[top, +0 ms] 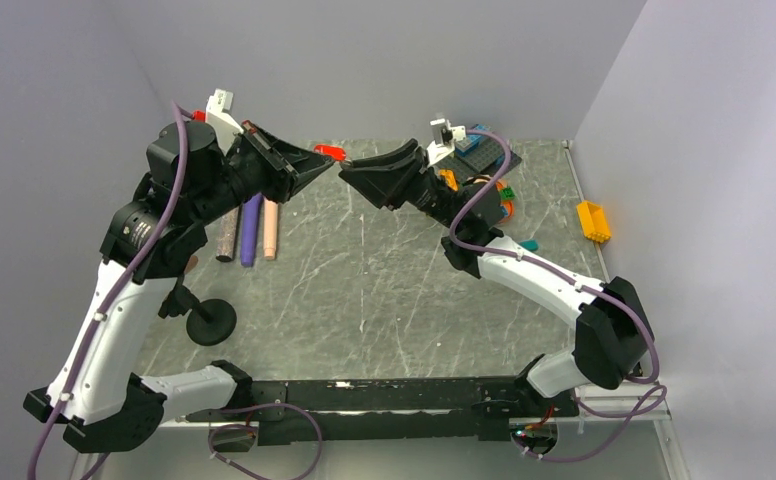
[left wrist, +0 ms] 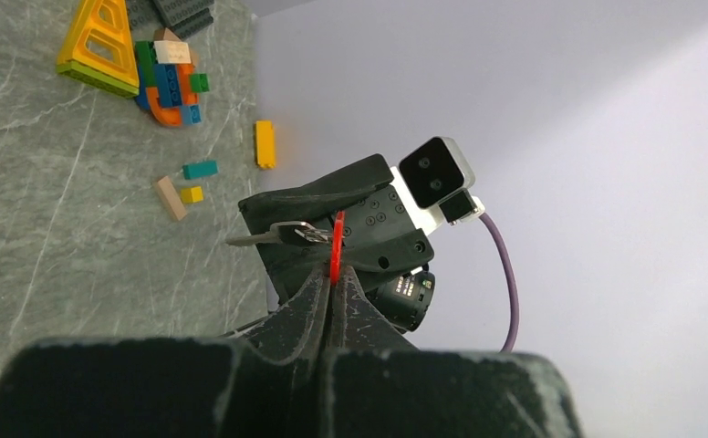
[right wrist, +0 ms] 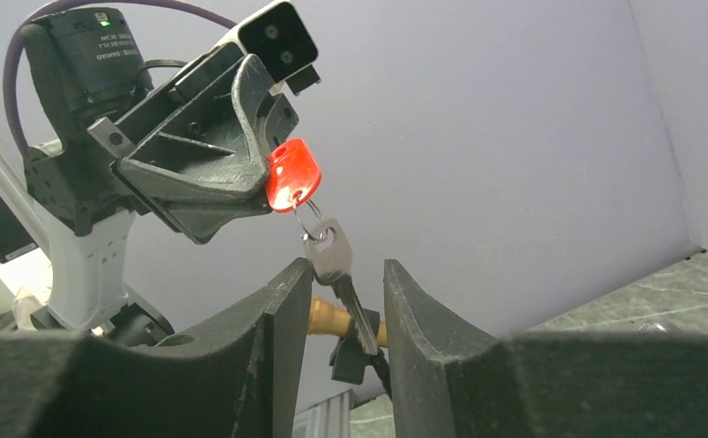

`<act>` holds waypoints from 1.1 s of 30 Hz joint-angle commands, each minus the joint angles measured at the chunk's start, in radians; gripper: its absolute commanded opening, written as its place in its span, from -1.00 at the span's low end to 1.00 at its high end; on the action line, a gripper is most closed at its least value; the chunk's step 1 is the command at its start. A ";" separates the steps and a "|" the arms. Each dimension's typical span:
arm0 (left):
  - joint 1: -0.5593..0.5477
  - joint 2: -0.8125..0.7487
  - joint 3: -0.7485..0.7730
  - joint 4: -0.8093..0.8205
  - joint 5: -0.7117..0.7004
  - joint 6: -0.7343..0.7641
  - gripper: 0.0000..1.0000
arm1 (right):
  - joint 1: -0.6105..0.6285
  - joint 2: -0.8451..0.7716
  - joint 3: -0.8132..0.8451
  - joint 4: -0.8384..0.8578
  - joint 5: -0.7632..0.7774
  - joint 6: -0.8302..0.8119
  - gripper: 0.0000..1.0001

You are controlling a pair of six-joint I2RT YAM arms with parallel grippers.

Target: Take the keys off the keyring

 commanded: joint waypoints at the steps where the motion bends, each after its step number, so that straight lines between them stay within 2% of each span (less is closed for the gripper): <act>1: -0.001 -0.019 -0.005 0.043 -0.004 -0.040 -1.00 | 0.010 -0.004 0.054 0.011 0.006 -0.031 -0.26; 7: -0.001 -0.027 -0.014 0.046 -0.002 -0.041 -1.00 | 0.018 -0.010 0.055 0.004 0.005 -0.036 -0.65; 11: -0.001 -0.039 -0.031 0.055 -0.001 -0.036 -1.00 | 0.022 -0.019 0.056 -0.026 0.003 -0.029 -0.77; 14: -0.001 -0.058 -0.070 0.070 -0.002 -0.044 -0.97 | 0.024 -0.034 0.049 -0.050 -0.008 -0.017 -0.95; 16: 0.000 -0.075 -0.099 0.091 -0.007 -0.050 -0.79 | 0.023 -0.053 0.033 -0.070 -0.008 -0.013 -1.00; 17: -0.001 -0.083 -0.113 0.099 -0.007 -0.049 -0.64 | 0.023 -0.062 0.026 -0.080 -0.008 -0.011 -1.00; 19: 0.000 -0.096 -0.133 0.104 -0.007 -0.047 -0.22 | 0.023 -0.083 0.009 -0.106 -0.008 -0.010 -1.00; 21: -0.001 -0.106 -0.146 0.098 -0.007 -0.037 0.09 | 0.023 -0.104 -0.003 -0.151 -0.008 -0.011 -1.00; 24: -0.001 -0.124 -0.154 0.071 -0.007 -0.017 0.40 | 0.024 -0.150 -0.018 -0.258 -0.009 -0.025 -1.00; 26: 0.001 -0.143 -0.166 0.058 -0.016 0.015 0.50 | 0.025 -0.187 -0.022 -0.366 -0.011 -0.038 -1.00; 29: 0.002 -0.185 -0.207 0.074 -0.035 0.120 0.50 | 0.024 -0.230 0.018 -0.605 -0.046 -0.082 -1.00; 33: 0.006 -0.227 -0.259 0.163 0.037 0.413 0.46 | 0.024 -0.236 0.115 -0.960 -0.129 -0.137 -1.00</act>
